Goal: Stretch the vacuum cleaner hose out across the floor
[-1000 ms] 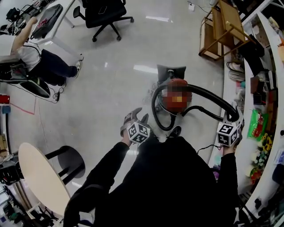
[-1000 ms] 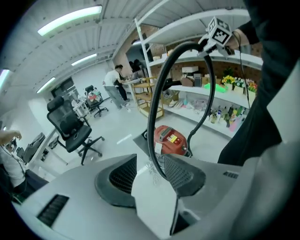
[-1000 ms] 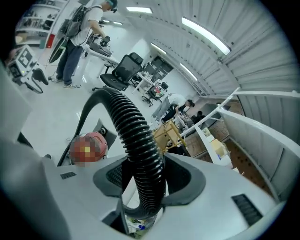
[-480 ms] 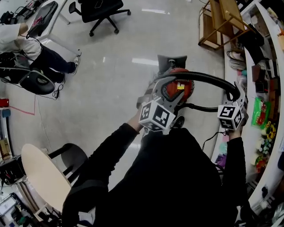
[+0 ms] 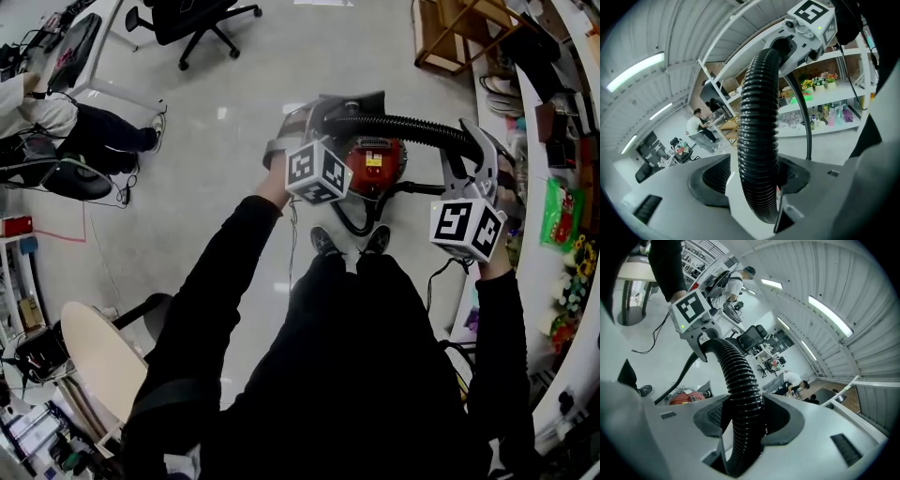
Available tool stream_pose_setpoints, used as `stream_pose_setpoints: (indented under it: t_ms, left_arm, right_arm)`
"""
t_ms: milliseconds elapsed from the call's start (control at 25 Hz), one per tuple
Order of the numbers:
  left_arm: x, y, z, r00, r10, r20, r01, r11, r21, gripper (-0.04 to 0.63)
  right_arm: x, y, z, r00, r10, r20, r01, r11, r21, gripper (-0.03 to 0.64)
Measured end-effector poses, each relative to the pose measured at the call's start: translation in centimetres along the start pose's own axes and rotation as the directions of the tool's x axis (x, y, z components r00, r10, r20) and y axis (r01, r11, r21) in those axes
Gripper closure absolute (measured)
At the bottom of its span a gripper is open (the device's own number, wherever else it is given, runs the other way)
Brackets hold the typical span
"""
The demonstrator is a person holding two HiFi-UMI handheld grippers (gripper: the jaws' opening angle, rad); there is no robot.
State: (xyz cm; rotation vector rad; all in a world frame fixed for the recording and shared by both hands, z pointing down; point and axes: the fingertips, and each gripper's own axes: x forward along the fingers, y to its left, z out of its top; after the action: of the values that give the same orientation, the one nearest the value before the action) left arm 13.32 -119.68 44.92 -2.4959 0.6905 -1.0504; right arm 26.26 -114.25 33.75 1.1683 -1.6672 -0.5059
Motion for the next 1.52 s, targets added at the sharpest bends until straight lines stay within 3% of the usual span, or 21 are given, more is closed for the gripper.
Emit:
stream_pose_setpoints:
  t_ms: [80,160,240,320,360,480,600,680,760,840,960,1080,1120,1160,1200,1280,1320,1360,1440,1520]
  left_arm:
    - [1.5,-0.6,0.2,1.0,-0.004,-0.004,0.004,1.0,-0.024,0.325]
    - [2.7,-1.4,0.0,0.999,-0.037,-0.018,0.036,0.997,-0.066,0.422]
    - [3.7,-1.8,-0.4,0.996,-0.066,-0.062,0.06,0.993,-0.102,0.422]
    - [4.6,-1.7,-0.7,0.989,-0.083,-0.119,0.071,0.992,-0.101,0.422]
    - [5.0,-1.6,-0.7,0.986,-0.091,-0.143,0.078,0.993,-0.093,0.422]
    - [5.5,-0.6,-0.4,0.978,-0.089,-0.188,0.072,0.993,-0.095,0.422]
    - [5.0,2.0,-1.2,0.968,-0.034,-0.248,-0.002,0.99,-0.142,0.422]
    - [4.0,3.8,-2.1,0.956,0.004,-0.292,-0.061,0.981,-0.185,0.422]
    - [2.2,5.5,-2.5,0.95,0.028,-0.312,-0.116,0.957,-0.267,0.414]
    - [0.1,6.9,-2.2,0.949,0.035,-0.314,-0.156,0.916,-0.37,0.405]
    - [-3.2,7.7,-1.3,0.953,0.03,-0.302,-0.175,0.866,-0.468,0.399]
    - [-7.0,7.3,1.7,0.968,0.043,-0.246,-0.161,0.86,-0.484,0.4]
    - [-8.4,7.0,3.0,0.973,0.051,-0.226,-0.155,0.867,-0.474,0.4]
    - [-9.9,6.7,4.1,0.976,0.061,-0.211,-0.155,0.87,-0.468,0.4]
    - [-11.3,6.6,4.9,0.977,0.073,-0.201,-0.161,0.868,-0.47,0.4]
    - [-14.1,6.7,5.4,0.975,0.1,-0.196,-0.186,0.853,-0.488,0.4]
    - [-15.3,6.8,5.3,0.974,0.111,-0.197,-0.196,0.848,-0.492,0.399]
    - [-16.5,6.6,5.1,0.973,0.116,-0.2,-0.202,0.848,-0.49,0.4]
    - [-18.4,5.7,4.0,0.971,0.111,-0.212,-0.202,0.855,-0.477,0.399]
    - [-20.0,4.3,1.8,0.966,0.099,-0.24,-0.203,0.864,-0.461,0.399]
  right_arm:
    - [0.5,0.0,-1.6,1.0,0.017,0.02,-0.018,1.0,0.024,0.428]
    - [1.3,0.4,-3.6,0.998,0.053,0.046,-0.056,0.996,0.068,0.428]
    - [2.6,1.1,-5.8,0.994,0.082,0.069,-0.09,0.988,0.123,0.423]
    - [4.1,1.7,-8.1,0.994,0.09,0.065,-0.101,0.975,0.196,0.309]
    - [4.7,1.9,-9.1,0.994,0.091,0.06,-0.102,0.965,0.24,0.276]
    - [5.3,2.1,-11.3,0.996,0.065,0.062,-0.083,0.924,0.372,0.267]
    - [4.9,2.3,-14.8,0.997,0.052,0.05,-0.069,0.876,0.478,0.267]
    - [4.7,3.4,-17.8,0.993,0.106,0.044,-0.113,0.809,0.577,0.267]
    - [4.5,5.7,-19.8,0.978,0.199,0.068,-0.191,0.702,0.686,0.267]
    - [4.4,9.1,-20.4,0.948,0.293,0.123,-0.279,0.583,0.763,0.268]
    - [3.7,14.8,-17.6,0.878,0.418,0.233,-0.427,0.466,0.775,0.267]
    - [2.3,19.4,-11.8,0.781,0.518,0.349,-0.58,0.392,0.714,0.268]
    - [1.9,20.4,-10.1,0.763,0.532,0.368,-0.603,0.38,0.701,0.268]
    - [2.0,20.9,-9.2,0.77,0.527,0.358,-0.593,0.384,0.708,0.268]
    - [2.4,21.0,-9.4,0.807,0.505,0.307,-0.536,0.406,0.74,0.268]
    - [4.0,20.7,-12.9,0.897,0.432,0.096,-0.311,0.461,0.831,0.268]
    - [5.0,20.8,-15.4,0.916,0.402,-0.009,-0.197,0.47,0.861,0.267]
    - [6.2,21.1,-17.4,0.919,0.388,-0.077,-0.121,0.462,0.879,0.267]
    - [9.0,21.9,-19.4,0.911,0.396,-0.114,-0.088,0.458,0.885,0.267]
    - [11.7,22.3,-19.6,0.9,0.422,-0.111,-0.153,0.545,0.825,0.279]
